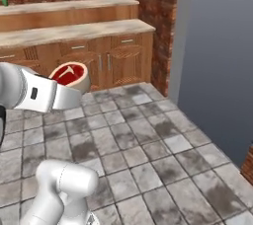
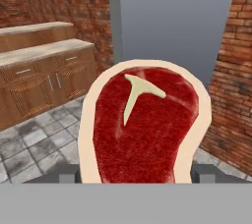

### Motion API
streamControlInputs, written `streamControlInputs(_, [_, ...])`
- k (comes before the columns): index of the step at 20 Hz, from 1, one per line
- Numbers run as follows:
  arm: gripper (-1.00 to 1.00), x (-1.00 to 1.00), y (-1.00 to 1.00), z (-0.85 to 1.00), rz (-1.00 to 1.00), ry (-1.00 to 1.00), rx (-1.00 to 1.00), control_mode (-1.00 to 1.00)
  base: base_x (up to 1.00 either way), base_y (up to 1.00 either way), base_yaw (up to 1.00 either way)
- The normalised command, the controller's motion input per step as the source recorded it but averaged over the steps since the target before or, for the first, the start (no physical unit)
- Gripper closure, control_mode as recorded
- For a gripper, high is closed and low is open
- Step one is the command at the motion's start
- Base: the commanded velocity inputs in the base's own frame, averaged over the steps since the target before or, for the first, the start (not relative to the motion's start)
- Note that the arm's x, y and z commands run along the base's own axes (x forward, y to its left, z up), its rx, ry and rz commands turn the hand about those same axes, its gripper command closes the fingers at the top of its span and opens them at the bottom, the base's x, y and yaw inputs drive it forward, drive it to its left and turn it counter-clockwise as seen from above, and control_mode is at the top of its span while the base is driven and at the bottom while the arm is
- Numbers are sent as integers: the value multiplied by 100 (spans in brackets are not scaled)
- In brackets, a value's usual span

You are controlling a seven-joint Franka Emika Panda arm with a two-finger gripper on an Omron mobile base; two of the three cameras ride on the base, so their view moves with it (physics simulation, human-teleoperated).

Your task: Gather the mushroom and avocado from the fridge and place them on a tray on the dining counter. Then gather the steak and chicken drumstick from the fridge and place them on the other tray.

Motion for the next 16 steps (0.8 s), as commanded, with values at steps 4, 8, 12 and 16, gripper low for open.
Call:
streamControlInputs(4, [100,0,0,0,0,0,0,100,69,-11,56])
streamControlInputs(8, [100,0,0,0,0,0,0,100,74,-9,54])
streamControlInputs(12, [100,0,0,0,0,0,0,100,75,-11,55])
streamControlInputs(16, [100,0,0,0,0,0,0,100,82,-13,54])
